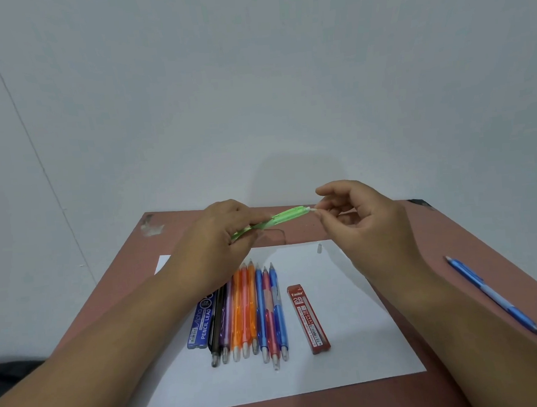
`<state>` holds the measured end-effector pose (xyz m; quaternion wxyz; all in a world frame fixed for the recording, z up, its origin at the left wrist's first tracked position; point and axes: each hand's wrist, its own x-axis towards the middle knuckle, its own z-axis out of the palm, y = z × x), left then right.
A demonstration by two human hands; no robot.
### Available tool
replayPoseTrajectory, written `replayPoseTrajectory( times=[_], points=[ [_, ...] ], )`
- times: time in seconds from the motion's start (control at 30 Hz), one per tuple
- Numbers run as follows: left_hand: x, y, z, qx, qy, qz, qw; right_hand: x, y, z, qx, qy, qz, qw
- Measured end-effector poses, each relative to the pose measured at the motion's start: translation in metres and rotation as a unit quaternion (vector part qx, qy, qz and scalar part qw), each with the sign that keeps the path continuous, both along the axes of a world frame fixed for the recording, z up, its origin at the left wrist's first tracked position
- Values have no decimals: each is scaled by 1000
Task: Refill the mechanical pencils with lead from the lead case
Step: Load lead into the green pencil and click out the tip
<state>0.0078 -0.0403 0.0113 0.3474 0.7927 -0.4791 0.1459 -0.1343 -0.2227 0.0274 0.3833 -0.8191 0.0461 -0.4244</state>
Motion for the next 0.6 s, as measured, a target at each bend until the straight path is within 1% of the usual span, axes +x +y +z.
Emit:
replayPoseTrajectory(
  times=[0.13, 0.3, 0.43, 0.6],
  points=[
    [2, 0, -1, 7, -9, 10, 1000, 0, -2, 0, -18, 10, -1, 1000],
    [8, 0, -4, -5, -50, 24, 998, 0, -2, 0, -48, 30, -2, 998],
    [11, 0, -6, -26, -76, 15, 997, 2, -5, -3, -75, 47, -14, 996],
    [11, 0, -5, -29, -106, 5, 994, 2, -7, -3, -87, 62, -9, 994]
  ],
)
